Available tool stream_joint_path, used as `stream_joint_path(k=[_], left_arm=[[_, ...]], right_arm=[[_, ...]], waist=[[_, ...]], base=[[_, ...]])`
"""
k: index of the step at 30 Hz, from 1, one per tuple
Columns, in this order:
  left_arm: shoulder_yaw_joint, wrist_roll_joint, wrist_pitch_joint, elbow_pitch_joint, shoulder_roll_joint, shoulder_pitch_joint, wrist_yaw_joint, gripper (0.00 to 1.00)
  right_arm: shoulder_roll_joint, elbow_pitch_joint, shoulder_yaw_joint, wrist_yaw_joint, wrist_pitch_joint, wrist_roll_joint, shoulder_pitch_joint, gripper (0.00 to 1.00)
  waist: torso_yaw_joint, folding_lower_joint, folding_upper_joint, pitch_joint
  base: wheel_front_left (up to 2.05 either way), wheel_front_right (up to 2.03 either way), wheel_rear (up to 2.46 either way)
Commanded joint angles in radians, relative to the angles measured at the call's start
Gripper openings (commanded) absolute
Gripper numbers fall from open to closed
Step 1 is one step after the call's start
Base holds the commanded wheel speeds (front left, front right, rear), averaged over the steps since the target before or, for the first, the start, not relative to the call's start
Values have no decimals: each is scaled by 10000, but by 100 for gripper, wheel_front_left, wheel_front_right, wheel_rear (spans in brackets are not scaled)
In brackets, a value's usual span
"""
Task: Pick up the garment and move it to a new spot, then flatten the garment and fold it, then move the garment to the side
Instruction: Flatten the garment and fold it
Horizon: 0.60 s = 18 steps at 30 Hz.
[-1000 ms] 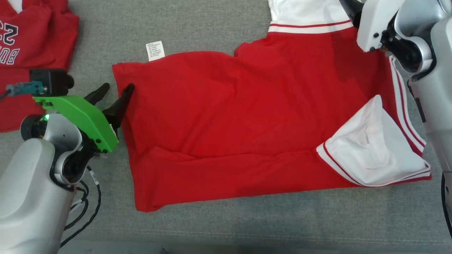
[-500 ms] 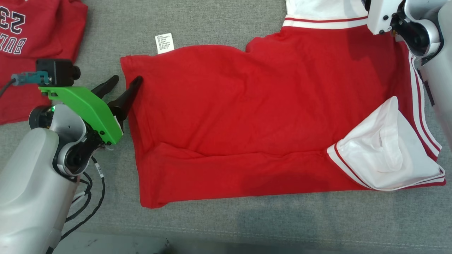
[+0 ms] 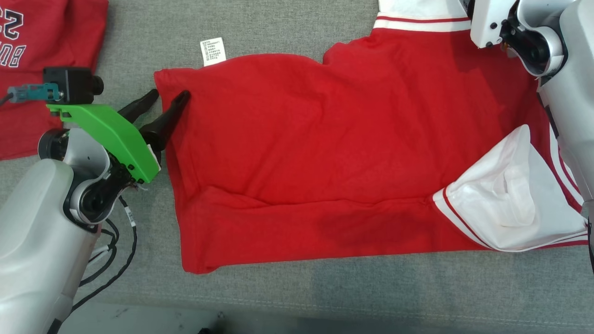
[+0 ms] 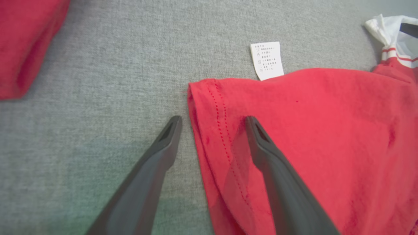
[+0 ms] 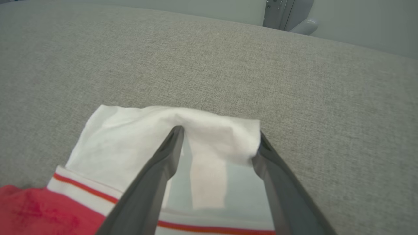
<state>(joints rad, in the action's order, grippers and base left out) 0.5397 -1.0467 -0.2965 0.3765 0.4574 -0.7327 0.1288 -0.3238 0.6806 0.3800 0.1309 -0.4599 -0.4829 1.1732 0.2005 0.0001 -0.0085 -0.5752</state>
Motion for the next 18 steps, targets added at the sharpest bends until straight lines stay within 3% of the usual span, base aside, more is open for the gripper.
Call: stream_joint_path(k=[1, 3, 6, 10, 13, 14, 15, 17, 18], left_arm=[[212, -111, -32, 64, -10, -17, 32, 100], [278, -211, 13, 72, 60, -68, 30, 100], [340, -320, 65, 89, 107, -136, 32, 100], [409, -483, 203, 137, 172, -265, 32, 100], [389, -524, 396, 277, 184, -430, 31, 100], [406, -517, 461, 337, 173, -463, 31, 100], [398, -494, 543, 415, 171, -492, 31, 82], [370, -415, 802, 557, 162, -569, 28, 9], [369, -388, 917, 620, 150, -600, 30, 0]], right_arm=[[-55, 47, 63, -4, 79, -103, 119, 47], [-88, 64, 122, -4, 123, -200, 138, 34], [-106, 86, 165, -2, 172, -308, 124, 33], [-135, 124, 303, -4, 259, -469, 52, 13], [-131, 119, 415, -4, 313, -595, 42, 9], [-132, 111, 464, -4, 309, -648, 29, 0], [-148, 75, 504, -4, 364, -689, 33, 0], [-141, -8, 599, -2, 466, -866, -8, 0], [-169, -64, 634, -4, 571, -927, -10, 0]], waist=[[-23, -1, 85, -1], [-56, -1, 85, 8], [-100, -1, 85, 35], [-206, -1, 85, 55], [-281, -1, 85, 27], [-301, -1, 85, 23], [-316, -1, 85, 19], [-352, -1, 85, 18], [-373, -1, 85, 22]], base=[[0, 0, 0], [0, 0, 0], [0, 0, 0], [0, 0, 0], [0, 0, 0], [0, 0, 0], [0, 0, 0], [0, 0, 0], [0, 0, 0]])
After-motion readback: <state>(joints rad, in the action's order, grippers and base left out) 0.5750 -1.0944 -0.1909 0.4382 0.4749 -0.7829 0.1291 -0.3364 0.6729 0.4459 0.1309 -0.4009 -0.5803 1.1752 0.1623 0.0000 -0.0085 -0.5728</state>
